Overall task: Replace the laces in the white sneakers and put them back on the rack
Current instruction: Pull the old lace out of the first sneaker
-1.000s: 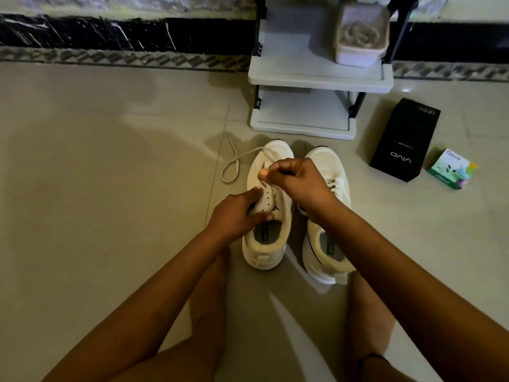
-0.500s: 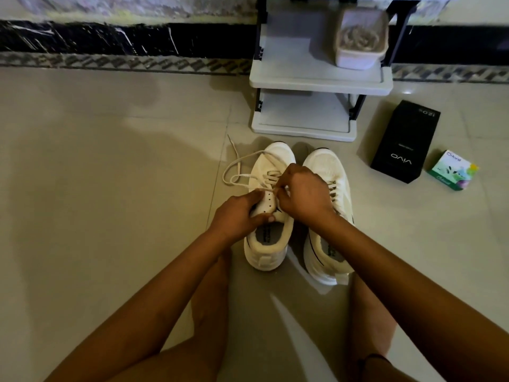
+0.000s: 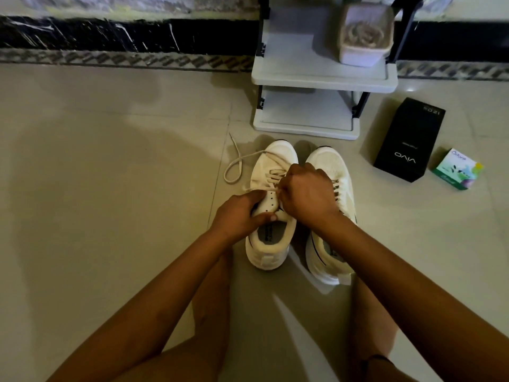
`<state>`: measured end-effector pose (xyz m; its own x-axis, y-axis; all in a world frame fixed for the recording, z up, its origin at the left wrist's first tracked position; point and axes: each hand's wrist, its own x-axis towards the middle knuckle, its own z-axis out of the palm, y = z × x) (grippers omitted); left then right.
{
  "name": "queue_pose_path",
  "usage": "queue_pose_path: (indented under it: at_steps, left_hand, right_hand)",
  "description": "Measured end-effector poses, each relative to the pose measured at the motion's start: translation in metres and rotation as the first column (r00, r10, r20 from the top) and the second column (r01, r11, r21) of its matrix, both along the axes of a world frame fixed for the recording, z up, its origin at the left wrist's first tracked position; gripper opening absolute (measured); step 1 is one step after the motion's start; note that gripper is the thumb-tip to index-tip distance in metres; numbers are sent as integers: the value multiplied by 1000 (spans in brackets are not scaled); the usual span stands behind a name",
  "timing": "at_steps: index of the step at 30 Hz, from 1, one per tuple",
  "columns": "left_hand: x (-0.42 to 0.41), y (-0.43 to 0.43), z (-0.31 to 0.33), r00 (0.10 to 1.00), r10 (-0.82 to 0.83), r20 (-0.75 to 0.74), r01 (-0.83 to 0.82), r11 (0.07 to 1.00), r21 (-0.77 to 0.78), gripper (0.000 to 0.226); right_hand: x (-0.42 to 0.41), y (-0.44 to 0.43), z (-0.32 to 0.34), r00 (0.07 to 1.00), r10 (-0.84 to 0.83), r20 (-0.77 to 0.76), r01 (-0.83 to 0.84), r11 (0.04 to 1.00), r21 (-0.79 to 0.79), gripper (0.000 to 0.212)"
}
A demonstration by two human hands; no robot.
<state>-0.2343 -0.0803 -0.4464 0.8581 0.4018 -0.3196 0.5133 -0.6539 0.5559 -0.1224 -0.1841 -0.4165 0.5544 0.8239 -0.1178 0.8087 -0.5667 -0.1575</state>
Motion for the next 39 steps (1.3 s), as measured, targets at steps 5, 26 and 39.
queue_pose_path:
  at_steps: [5,26,39]
  left_hand:
    - [-3,1,-3,1000,-17,0,17,1000,-17,64]
    - [-3,1,-6,1000,-10,-15,9,1000,-2,66]
    - [-1,-3,0,1000,-2,9,2,1000,12,60]
  right_hand:
    - [16,1,16,891,-91,-444,140,987,78,20]
    - [5,4,10,872,-119,-475,248,944,218,16]
    - [-3,-11,-10,999,-39,-34,41,998,42,34]
